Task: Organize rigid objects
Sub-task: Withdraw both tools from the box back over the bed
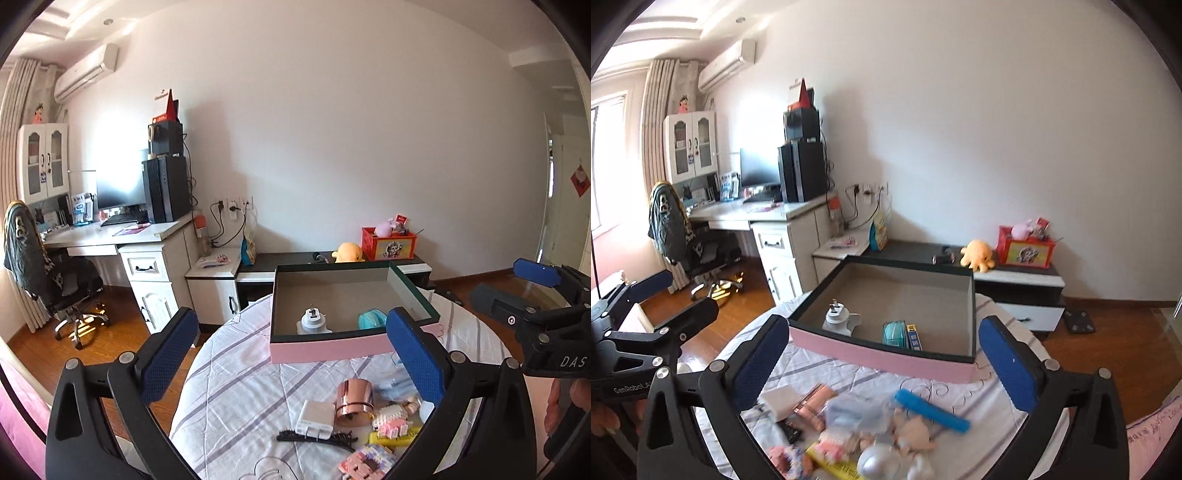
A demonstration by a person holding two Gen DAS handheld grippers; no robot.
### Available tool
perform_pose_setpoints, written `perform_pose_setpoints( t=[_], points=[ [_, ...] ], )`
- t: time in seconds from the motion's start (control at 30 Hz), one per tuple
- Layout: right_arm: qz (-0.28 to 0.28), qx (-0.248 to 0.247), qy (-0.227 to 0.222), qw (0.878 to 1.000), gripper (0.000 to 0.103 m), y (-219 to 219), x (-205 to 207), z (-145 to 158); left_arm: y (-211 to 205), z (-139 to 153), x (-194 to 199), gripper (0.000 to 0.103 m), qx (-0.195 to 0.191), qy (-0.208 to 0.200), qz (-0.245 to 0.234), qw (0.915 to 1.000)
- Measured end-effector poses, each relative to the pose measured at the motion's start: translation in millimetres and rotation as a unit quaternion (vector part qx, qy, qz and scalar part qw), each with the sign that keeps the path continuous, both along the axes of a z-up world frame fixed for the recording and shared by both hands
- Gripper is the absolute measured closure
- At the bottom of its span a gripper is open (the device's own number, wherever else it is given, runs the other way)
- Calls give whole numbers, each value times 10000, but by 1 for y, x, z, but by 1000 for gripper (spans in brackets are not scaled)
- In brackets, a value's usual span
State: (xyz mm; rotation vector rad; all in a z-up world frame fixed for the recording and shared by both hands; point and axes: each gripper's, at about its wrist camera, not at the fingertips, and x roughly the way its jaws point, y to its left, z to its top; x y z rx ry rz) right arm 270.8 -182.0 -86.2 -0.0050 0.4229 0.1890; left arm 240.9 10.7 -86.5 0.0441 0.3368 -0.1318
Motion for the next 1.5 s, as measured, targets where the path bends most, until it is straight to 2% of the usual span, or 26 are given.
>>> perform_pose_setpoints(
  t=[0.07,0.23,0.33,0.6,1.13,1.33,1.5],
  points=[
    [-123,5,-169,9998,0,2,-30,5,2,4,-26,0,38,-100,135,9999],
    [-528,-65,-561,9970,0,6,-96,16,12,13,-80,0,-252,-282,265,9989],
    [-617,50,-717,9955,0,4,-128,18,11,16,-105,0,-176,-389,313,9986],
    [-629,2,-928,9937,0,9,-176,28,0,29,-149,0,-41,-657,292,9974],
    [-653,-20,-1023,9926,0,14,-187,28,-6,32,-166,0,21,-675,346,9971],
    [-623,-37,-962,9934,0,16,-183,23,-5,30,-162,0,-2,-619,353,9975],
    [-652,-43,-864,9941,0,13,-177,16,0,18,-145,0,-72,-401,347,9986]
  ],
)
